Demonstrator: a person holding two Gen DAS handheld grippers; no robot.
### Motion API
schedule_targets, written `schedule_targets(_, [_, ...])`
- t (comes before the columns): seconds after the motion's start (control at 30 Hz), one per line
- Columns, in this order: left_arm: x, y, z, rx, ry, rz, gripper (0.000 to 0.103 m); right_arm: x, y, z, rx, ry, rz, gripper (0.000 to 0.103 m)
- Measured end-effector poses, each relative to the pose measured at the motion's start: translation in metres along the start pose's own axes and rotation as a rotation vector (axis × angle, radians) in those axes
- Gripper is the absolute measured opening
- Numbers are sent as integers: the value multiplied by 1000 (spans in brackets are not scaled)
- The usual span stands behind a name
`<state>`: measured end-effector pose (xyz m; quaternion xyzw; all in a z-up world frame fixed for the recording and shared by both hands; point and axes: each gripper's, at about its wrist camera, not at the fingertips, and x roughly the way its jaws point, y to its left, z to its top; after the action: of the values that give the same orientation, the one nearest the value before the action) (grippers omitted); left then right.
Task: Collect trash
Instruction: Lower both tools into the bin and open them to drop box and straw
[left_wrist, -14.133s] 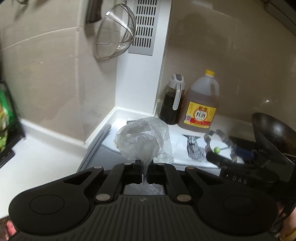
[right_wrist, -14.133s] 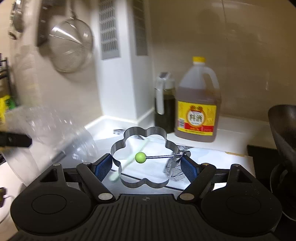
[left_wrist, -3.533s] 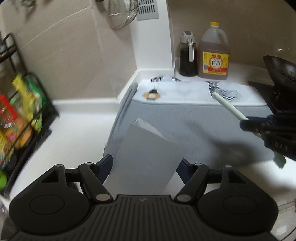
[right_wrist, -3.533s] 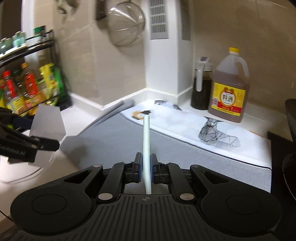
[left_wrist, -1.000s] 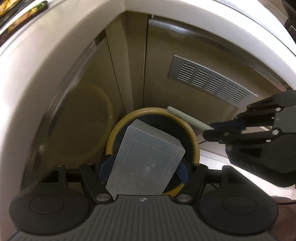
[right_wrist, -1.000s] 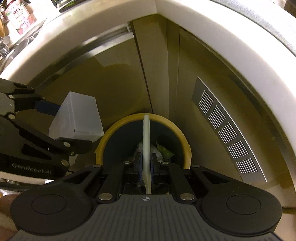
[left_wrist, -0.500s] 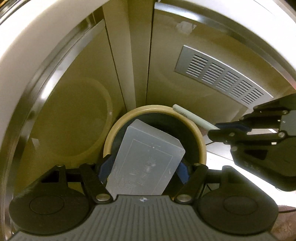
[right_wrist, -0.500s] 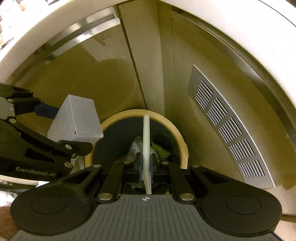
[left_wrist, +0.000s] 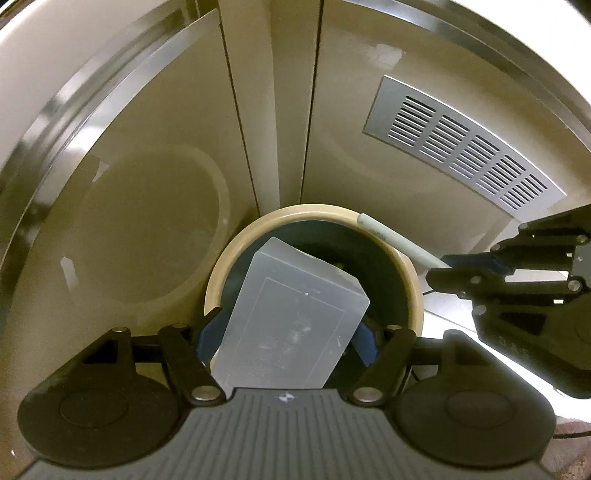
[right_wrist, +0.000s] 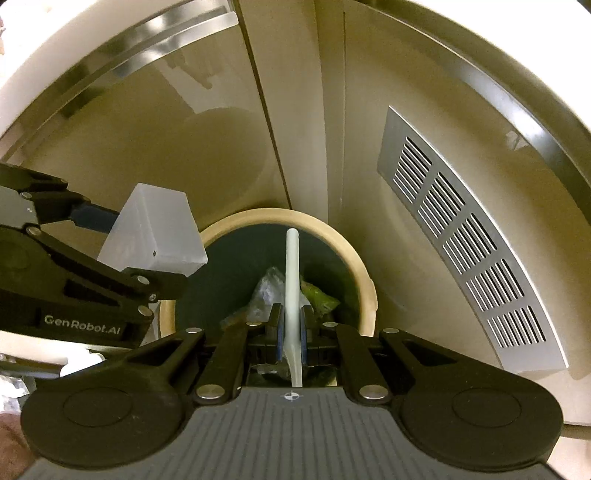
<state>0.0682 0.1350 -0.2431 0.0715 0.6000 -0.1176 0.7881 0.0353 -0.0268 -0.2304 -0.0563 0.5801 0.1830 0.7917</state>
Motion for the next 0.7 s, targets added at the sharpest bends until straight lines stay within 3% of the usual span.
schedule_targets(0.4, [7, -3, -4, -10, 3, 14, 76, 1, -1, -6, 15, -18, -3, 10])
schedule_targets(0.7, [25, -3, 1, -20, 49, 21, 76, 12, -6, -10, 55, -18, -8, 10])
